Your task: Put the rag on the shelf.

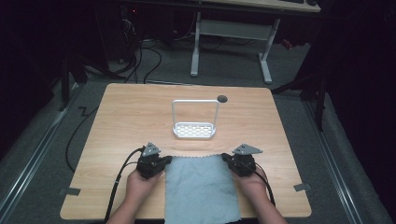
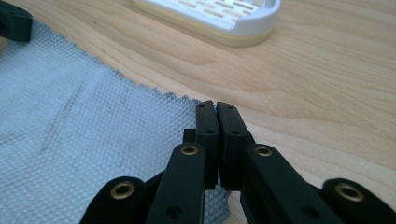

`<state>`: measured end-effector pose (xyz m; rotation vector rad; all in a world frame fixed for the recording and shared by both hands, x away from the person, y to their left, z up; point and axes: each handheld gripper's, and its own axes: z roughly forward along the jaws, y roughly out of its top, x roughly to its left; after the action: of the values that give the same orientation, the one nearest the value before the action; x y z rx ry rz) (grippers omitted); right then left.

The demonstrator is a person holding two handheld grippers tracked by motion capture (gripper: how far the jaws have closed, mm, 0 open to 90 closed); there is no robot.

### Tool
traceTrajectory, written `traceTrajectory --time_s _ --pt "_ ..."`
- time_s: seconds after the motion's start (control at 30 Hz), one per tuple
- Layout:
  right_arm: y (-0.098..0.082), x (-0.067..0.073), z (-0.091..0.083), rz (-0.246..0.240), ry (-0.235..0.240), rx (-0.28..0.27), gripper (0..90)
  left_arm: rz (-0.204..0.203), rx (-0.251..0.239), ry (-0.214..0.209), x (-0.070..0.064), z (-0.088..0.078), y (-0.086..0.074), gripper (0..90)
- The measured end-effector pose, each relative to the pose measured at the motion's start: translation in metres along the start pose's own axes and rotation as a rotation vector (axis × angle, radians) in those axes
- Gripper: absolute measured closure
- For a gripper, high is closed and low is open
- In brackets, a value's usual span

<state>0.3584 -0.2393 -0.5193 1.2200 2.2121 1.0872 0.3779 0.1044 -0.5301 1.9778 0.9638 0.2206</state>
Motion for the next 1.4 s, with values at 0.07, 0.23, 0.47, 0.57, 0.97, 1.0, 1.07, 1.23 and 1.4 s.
traceTrajectory --time_s 0.07,0.23,0.47,0.57,0.97,1.0,1.07,1.23,1.4 --pt "0.001 0.001 -0.004 0.004 0.006 -0.021 88.8 -0.002 -0.017 -0.001 -0.001 -0.003 0.001 89.3" --pt "0.003 0.003 -0.012 -0.009 0.008 -0.078 88.8 0.001 -0.074 0.001 -0.006 -0.013 0.004 89.3" --pt "0.007 0.004 -0.024 0.007 0.010 -0.137 88.9 0.005 -0.135 -0.001 -0.010 -0.025 0.009 89.3" --pt "0.010 0.005 -0.032 0.012 0.011 -0.168 88.9 0.012 -0.176 0.004 -0.013 -0.031 0.012 89.4" --pt "0.039 0.011 -0.057 -0.008 0.024 -0.300 89.1 0.065 -0.307 0.038 -0.024 -0.060 0.037 89.9" --pt "0.041 0.011 -0.058 -0.015 0.021 -0.307 89.1 0.061 -0.317 0.040 -0.023 -0.061 0.039 89.9" --pt "0.046 0.011 -0.061 -0.024 0.011 -0.322 89.1 0.064 -0.329 0.045 -0.021 -0.064 0.043 89.9" --pt "0.058 0.009 -0.066 -0.028 0.001 -0.357 89.1 0.088 -0.373 0.062 -0.019 -0.072 0.060 89.9" --pt "0.070 0.005 -0.072 -0.031 -0.005 -0.393 89.2 0.101 -0.401 0.058 -0.020 -0.076 0.077 90.0"
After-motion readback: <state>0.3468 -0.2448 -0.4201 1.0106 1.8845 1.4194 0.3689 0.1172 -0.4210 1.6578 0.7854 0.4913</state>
